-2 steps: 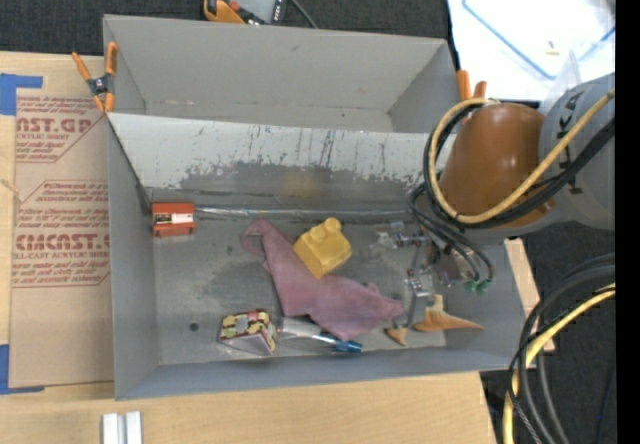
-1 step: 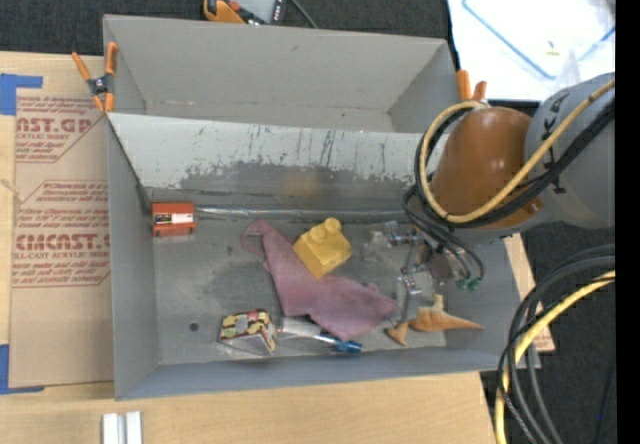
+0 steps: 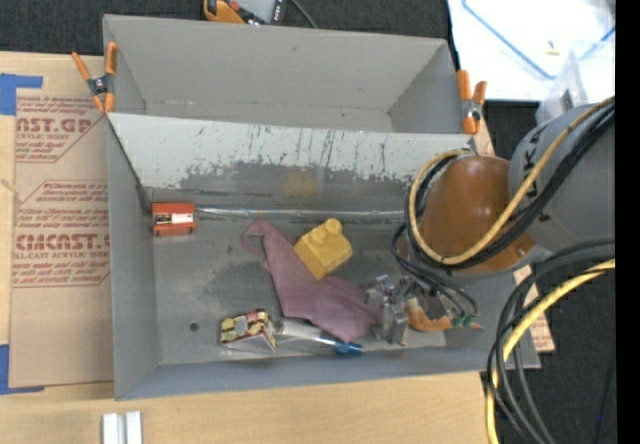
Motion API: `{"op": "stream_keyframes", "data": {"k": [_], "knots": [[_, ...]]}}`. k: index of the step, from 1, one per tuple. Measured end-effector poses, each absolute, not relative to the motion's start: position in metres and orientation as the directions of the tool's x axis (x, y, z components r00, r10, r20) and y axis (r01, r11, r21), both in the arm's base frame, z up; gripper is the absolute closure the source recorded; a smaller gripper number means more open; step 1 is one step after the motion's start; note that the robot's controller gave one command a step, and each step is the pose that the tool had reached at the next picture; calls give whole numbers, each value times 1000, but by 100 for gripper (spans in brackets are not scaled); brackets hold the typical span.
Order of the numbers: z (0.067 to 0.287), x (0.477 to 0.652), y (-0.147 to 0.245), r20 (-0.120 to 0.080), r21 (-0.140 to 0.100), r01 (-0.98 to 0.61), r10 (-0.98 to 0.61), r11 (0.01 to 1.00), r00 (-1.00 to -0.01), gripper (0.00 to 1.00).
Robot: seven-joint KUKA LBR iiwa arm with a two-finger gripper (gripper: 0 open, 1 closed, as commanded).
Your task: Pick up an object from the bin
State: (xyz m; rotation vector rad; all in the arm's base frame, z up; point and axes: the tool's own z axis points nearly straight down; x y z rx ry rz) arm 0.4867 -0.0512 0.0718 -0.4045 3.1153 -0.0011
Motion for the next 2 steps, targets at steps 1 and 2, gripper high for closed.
{"op": "stream_keyframes", "data": {"k": [1,2], "knots": [[72,487,-51,0,-1,-256,-256,967,-967,100],[160,492,-50,4,1,-239,-239,971,-971,100]]}}
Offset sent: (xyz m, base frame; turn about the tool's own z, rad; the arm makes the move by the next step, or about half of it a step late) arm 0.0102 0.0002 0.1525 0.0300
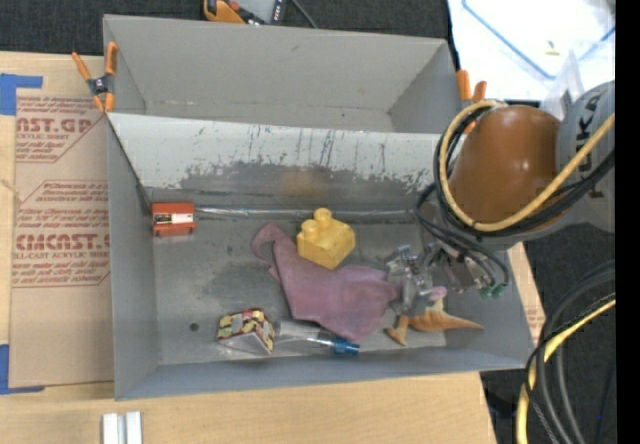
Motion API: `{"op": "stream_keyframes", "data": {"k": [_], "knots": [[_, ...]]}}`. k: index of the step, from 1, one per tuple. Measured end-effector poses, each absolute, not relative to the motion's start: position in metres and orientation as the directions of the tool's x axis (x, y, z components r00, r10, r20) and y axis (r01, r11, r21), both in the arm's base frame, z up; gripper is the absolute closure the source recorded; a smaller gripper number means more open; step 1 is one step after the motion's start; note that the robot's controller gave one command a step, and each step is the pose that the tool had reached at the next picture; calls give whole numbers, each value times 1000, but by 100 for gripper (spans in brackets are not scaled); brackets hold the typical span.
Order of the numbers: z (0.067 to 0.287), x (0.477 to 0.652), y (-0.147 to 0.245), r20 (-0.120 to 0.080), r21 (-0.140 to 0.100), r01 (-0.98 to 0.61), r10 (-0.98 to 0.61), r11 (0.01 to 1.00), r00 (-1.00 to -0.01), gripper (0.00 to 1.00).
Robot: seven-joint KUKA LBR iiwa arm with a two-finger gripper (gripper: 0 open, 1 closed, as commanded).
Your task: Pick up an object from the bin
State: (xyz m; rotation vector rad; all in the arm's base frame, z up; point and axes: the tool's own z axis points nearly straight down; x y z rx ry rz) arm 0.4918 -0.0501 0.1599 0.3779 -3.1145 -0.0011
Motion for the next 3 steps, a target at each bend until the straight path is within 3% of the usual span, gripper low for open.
{"op": "stream_keyframes", "data": {"k": [1,2,3], "knots": [[181,494,-56,5,2,-247,-247,969,-969,100],[299,508,-64,1,0,-271,-271,963,-963,100],[213,502,-55,8,4,-261,-261,965,-965,100]]}}
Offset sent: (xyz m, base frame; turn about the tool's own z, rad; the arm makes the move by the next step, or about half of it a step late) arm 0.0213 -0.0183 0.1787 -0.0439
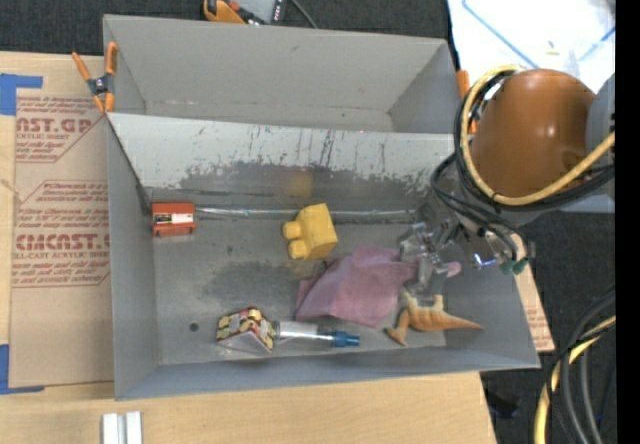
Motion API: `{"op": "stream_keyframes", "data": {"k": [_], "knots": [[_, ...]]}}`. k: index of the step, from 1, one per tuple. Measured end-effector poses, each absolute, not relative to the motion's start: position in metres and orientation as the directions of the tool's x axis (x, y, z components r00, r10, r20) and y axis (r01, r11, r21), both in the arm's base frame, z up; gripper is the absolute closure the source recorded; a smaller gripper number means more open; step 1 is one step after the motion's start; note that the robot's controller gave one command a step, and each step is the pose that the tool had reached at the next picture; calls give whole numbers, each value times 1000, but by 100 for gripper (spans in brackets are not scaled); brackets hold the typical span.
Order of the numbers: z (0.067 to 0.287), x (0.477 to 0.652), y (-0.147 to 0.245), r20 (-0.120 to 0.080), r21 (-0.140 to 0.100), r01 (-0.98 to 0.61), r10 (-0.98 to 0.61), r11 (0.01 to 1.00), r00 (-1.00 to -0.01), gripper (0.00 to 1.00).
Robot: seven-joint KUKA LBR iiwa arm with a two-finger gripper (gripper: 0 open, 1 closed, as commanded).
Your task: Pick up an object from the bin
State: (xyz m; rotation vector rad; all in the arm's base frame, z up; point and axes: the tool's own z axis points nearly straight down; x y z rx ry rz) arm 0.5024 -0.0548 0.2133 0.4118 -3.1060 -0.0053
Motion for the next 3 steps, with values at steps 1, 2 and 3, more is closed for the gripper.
{"op": "stream_keyframes", "data": {"k": [1,2,3], "knots": [[190,500,-54,14,7,-247,-247,969,-969,100],[189,497,-62,2,3,-262,-262,965,-965,100],[264,542,-53,4,7,-519,-519,855,-855,100]]}}
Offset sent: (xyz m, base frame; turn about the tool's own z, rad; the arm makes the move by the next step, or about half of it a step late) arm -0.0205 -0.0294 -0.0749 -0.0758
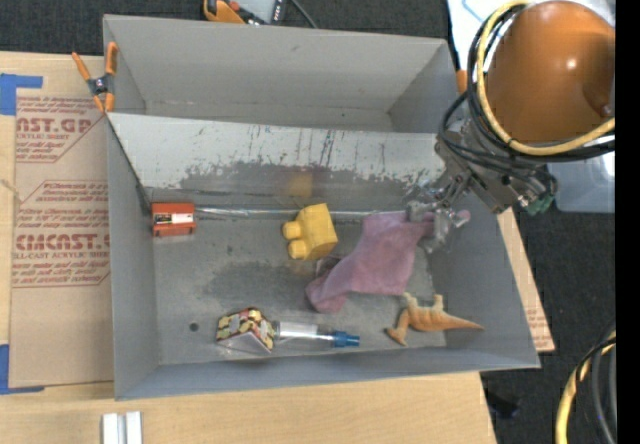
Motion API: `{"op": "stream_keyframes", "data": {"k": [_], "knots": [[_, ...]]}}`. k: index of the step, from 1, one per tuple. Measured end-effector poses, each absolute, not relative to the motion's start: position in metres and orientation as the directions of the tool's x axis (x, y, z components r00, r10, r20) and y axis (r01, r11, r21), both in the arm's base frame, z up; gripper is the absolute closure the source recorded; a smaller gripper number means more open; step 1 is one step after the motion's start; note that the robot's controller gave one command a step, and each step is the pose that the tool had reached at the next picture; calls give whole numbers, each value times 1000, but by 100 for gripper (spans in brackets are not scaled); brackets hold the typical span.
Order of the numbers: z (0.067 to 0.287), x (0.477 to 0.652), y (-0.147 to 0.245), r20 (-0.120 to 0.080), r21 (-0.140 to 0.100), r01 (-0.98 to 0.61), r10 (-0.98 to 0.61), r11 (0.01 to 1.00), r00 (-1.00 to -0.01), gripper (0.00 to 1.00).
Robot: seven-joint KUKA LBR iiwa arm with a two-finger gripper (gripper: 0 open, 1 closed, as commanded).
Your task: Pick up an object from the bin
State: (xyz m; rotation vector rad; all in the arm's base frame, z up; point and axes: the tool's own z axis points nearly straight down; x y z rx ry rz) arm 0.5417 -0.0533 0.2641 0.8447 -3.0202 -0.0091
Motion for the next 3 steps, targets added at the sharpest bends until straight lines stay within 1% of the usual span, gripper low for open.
{"op": "stream_keyframes", "data": {"k": [1,2,3], "knots": [[308,508,-74,18,9,-323,-323,947,-946,100],[218,523,-75,4,6,-405,-405,914,-914,100],[155,522,-73,10,10,-399,-399,917,-917,100]]}}
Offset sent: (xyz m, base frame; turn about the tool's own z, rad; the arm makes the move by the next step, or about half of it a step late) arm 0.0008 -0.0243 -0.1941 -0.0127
